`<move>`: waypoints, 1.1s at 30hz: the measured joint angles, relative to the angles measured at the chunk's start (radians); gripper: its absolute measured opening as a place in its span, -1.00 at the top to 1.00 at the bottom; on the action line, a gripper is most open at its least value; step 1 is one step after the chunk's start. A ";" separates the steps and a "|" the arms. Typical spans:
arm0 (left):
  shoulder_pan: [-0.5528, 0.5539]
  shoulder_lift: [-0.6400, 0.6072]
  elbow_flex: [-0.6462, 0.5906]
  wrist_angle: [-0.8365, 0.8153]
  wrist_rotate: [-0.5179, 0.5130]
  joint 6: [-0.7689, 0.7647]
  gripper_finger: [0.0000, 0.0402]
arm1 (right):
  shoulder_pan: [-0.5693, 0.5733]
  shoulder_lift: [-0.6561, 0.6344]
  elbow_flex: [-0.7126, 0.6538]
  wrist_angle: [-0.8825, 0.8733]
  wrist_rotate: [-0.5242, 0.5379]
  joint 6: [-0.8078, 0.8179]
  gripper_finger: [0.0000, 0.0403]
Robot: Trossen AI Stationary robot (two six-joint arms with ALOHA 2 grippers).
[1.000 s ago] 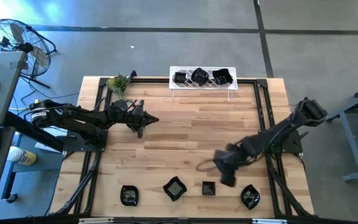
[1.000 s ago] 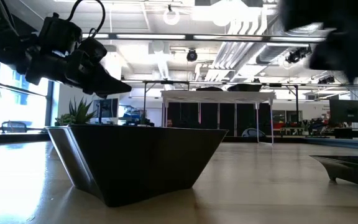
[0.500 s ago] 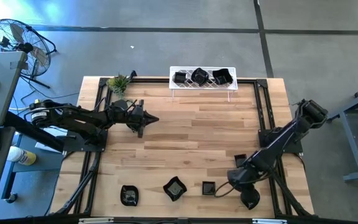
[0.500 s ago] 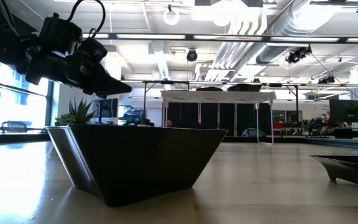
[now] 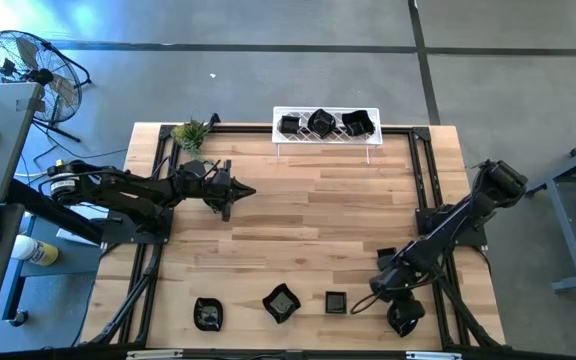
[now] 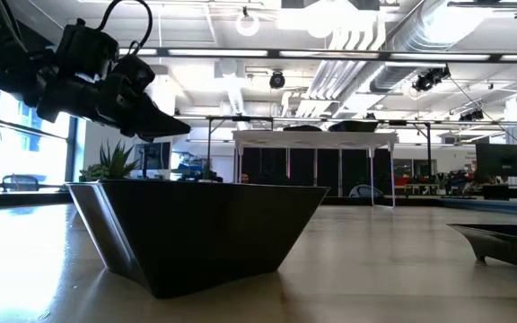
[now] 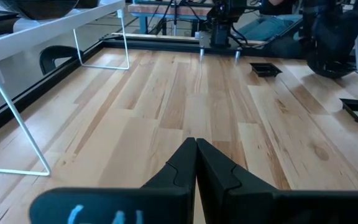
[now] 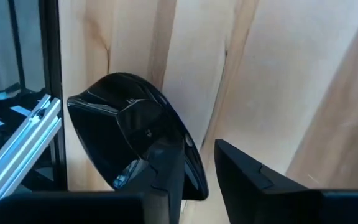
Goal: Pick & Place Mini shaped plates
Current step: Stack the leaf shaped plate on top of the stacked leaf shaped plates on the shelf
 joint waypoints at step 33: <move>0.000 0.000 0.000 0.001 -0.026 -0.022 0.97 | -0.010 -0.069 -0.002 0.099 -0.009 0.333 0.98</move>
